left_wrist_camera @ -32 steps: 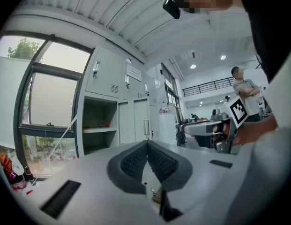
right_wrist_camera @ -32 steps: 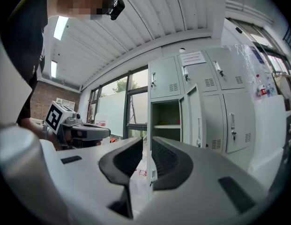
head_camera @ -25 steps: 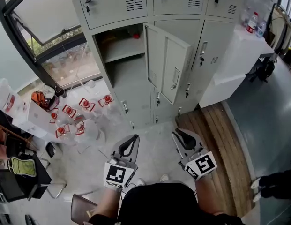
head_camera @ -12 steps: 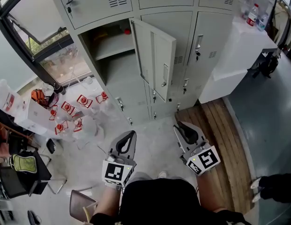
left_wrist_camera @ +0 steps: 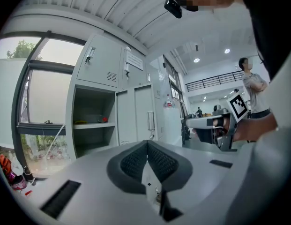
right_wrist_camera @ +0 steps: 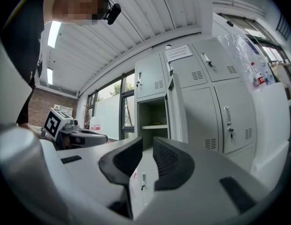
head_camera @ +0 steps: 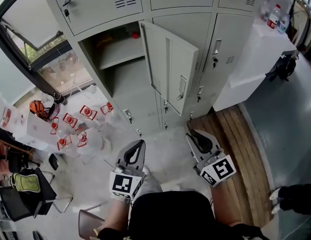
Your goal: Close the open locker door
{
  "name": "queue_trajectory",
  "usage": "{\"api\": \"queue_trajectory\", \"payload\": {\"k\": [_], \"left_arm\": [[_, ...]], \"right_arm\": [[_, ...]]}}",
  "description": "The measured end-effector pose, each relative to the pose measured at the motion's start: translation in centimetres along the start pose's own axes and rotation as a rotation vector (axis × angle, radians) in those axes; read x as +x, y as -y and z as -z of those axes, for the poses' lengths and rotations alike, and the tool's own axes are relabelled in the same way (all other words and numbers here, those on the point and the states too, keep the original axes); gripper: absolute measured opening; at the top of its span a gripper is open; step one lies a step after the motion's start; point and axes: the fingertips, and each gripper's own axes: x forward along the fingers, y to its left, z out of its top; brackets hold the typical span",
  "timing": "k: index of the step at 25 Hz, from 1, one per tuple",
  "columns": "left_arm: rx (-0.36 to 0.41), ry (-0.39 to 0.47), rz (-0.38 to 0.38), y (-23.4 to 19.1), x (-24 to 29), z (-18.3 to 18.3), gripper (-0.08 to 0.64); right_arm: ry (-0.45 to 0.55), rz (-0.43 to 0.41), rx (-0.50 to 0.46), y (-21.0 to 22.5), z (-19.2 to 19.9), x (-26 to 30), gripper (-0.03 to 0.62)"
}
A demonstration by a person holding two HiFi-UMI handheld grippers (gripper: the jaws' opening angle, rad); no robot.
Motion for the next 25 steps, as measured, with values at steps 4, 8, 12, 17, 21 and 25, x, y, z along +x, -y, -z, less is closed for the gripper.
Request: {"api": "queue_trajectory", "payload": {"k": [4,8,12,17,21,25], "left_arm": [[0.0,0.005,0.045,-3.7,1.5,-0.1,0.021],[-0.011,0.018,0.094,-7.6,3.2,-0.4,0.021],[-0.023,0.032,0.153,-10.8,4.7,-0.3,0.021],[-0.027,0.057,0.246,-13.2,6.4,-0.3,0.021],[-0.025,0.034,0.301,-14.0,7.8,0.8,0.021],[-0.022,0.019,0.339,-13.4,9.1,1.2,0.021]], "right_arm": [[0.011,0.05,-0.002,0.1,-0.7,3.6,0.077],[0.02,0.112,-0.014,0.3,-1.5,7.1,0.077],[0.037,0.183,-0.024,0.7,-2.3,9.9,0.077],[0.044,0.296,-0.05,2.0,-2.9,11.4,0.077],[0.041,0.389,-0.054,3.4,-2.8,10.6,0.077],[0.034,0.449,-0.05,5.3,-2.7,9.1,0.077]]}}
